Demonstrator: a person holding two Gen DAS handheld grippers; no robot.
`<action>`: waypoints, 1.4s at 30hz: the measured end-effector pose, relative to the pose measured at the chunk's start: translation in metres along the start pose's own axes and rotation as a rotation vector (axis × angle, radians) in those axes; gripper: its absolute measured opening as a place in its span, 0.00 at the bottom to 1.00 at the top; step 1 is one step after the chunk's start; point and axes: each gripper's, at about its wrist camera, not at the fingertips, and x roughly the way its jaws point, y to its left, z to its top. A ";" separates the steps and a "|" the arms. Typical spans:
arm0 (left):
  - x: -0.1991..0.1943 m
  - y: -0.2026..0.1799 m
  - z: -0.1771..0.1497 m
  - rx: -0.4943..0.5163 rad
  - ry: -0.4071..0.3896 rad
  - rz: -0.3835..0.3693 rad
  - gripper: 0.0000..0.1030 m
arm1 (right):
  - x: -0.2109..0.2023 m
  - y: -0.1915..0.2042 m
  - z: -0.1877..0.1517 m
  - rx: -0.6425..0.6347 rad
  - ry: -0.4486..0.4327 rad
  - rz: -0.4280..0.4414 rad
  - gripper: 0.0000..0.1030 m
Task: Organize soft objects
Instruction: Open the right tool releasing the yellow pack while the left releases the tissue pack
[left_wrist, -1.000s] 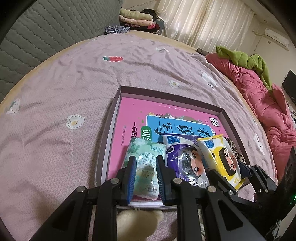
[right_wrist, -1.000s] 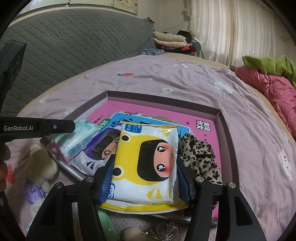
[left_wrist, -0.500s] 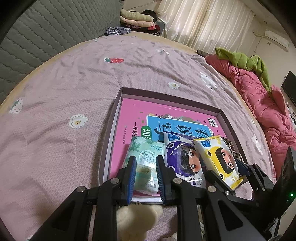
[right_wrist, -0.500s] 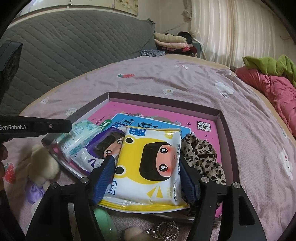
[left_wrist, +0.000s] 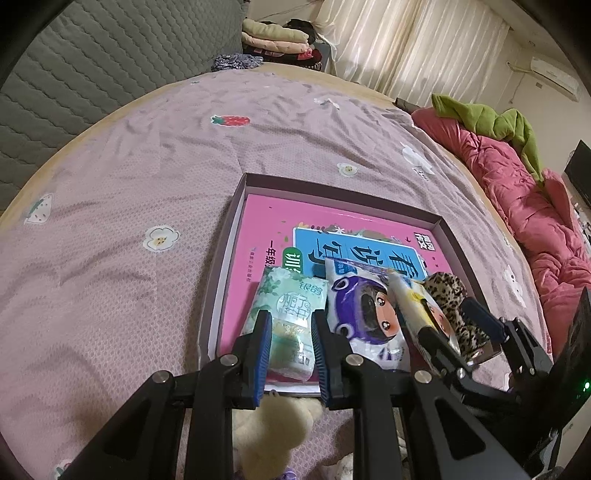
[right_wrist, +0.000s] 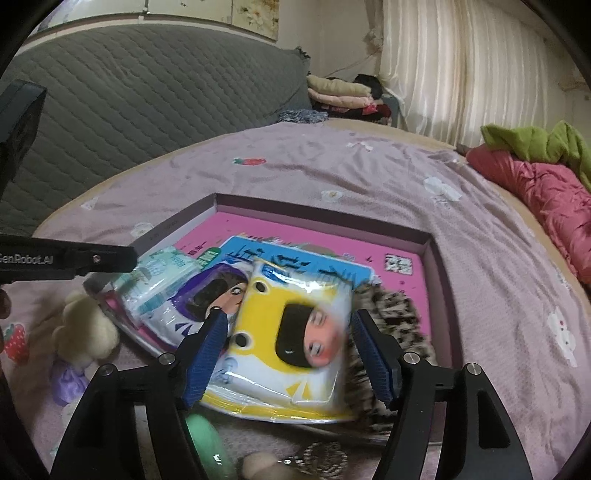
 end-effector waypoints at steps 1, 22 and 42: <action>0.000 -0.001 0.000 0.001 0.001 -0.001 0.22 | 0.000 -0.002 0.000 0.003 0.001 -0.012 0.69; -0.007 -0.011 -0.005 0.021 -0.002 0.012 0.22 | -0.010 -0.006 0.002 0.019 -0.043 0.004 0.70; -0.015 -0.024 -0.013 0.067 -0.011 0.059 0.36 | -0.028 -0.009 0.002 0.009 -0.100 -0.017 0.72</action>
